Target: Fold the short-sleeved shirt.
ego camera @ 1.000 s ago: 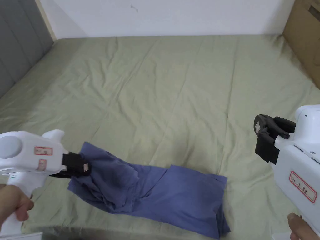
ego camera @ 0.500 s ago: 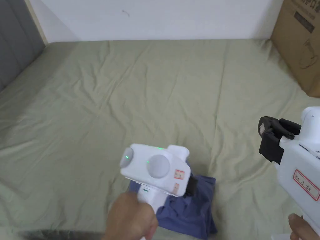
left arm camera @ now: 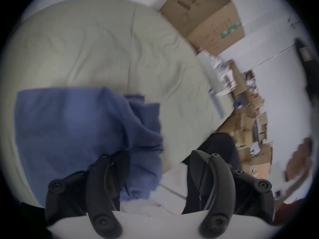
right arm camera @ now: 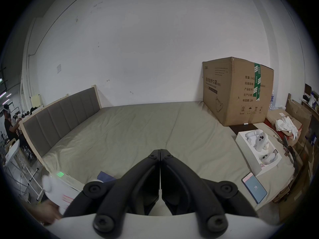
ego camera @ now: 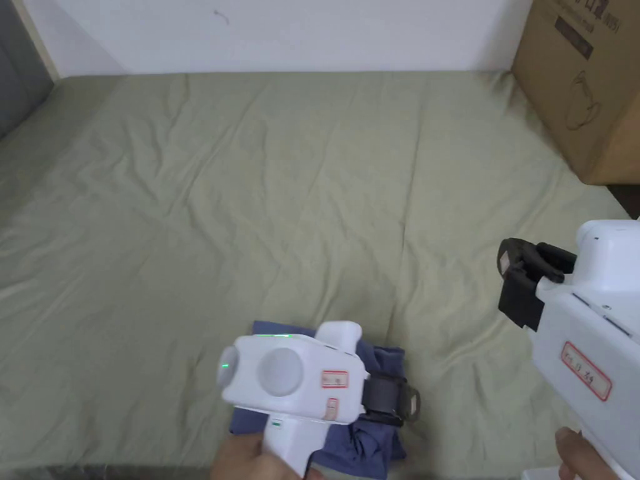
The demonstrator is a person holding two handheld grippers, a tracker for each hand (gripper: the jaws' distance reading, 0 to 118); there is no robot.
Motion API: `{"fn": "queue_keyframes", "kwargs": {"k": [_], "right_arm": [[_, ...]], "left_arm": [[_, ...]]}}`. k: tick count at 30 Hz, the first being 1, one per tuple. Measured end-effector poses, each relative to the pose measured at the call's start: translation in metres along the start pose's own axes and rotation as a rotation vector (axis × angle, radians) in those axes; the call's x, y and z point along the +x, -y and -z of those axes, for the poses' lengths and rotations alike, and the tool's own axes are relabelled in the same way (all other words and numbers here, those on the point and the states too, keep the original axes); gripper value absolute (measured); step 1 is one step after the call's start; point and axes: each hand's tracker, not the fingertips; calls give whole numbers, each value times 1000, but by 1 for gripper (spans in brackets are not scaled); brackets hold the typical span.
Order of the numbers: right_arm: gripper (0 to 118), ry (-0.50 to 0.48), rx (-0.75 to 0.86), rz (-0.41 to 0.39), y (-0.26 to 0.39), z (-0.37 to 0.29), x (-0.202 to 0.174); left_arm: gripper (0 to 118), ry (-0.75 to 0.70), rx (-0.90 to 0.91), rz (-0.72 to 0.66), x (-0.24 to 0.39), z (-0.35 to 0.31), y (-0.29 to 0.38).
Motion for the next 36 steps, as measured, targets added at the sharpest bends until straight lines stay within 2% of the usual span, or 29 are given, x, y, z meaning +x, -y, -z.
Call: {"fn": "queue_keyframes", "kwargs": {"k": [1, 2, 4, 5, 6, 7, 9, 11, 14, 16, 18, 19, 20, 22, 24, 26, 27, 28, 29, 30, 31, 32, 36], "right_arm": [[1, -10, 1, -7, 5, 3, -1], [1, -21, -7, -8, 9, 8, -5], [1, -95, -37, 9, 24, 17, -14], [1, -118, -48, -5, 36, 25, -23], [1, -136, -80, -22, 49, 35, -33], [1, -173, -151, -13, 62, 44, -42], [1, -271, -232, 7, 92, 57, -67], [1, -297, -309, -46, 122, 70, -85], [1, -270, -415, -142, 159, 85, -102], [1, -188, -468, -169, 180, 99, -91], [1, -116, -486, -71, 190, 112, -64], [1, -117, -477, 17, 188, 114, -50], [1, -113, -451, 68, 184, 110, -41], [1, -44, -450, -1, 181, 110, -37], [1, -123, -418, 119, 177, 106, -27], [1, -96, -473, 19, 188, 112, -33], [1, -100, -469, -5, 192, 113, -37], [1, -92, -454, -3, 194, 113, -36], [1, -93, -453, 3, 192, 112, -37], [1, -95, -457, 3, 189, 112, -36], [1, -99, -459, 5, 187, 112, -35], [1, -100, -462, 4, 190, 113, -34], [1, -101, -466, -16, 193, 115, -32]], "left_arm": [[75, 57, 64, 6, -2, -20, 1], [67, 79, 141, 10, 0, -43, 2], [32, 30, 302, 76, -4, -82, 7], [11, -59, 361, 102, -7, -98, 9], [4, -152, 417, 107, -9, -113, 13], [4, -214, 454, 117, -14, -119, 15], [4, -224, 464, 94, -29, -128, 20], [3, -215, 472, 53, -38, -130, 23], [3, -237, 450, 44, -47, -127, 23], [3, -224, 440, 25, -51, -124, 26], [3, -225, 432, 19, -52, -119, 26], [3, -225, 430, 16, -53, -117, 26], [3, -214, 425, 9, -55, -115, 27], [3, -207, 415, -4, -55, -110, 27], [3, -201, 403, -6, -58, -105, 27], [3, -200, 386, -16, -62, -99, 25], [3, -200, 378, -18, -66, -96, 23], [6, -214, 367, -23, -69, -93, 21], [19, -231, 341, -45, -75, -92, 18], [58, -230, 323, -76, -84, -92, 16], [85, -218, 307, -95, -93, -91, 12], [92, -195, 283, -129, -104, -88, 10], [92, -167, 194, -199, -132, -81, 3]]}}
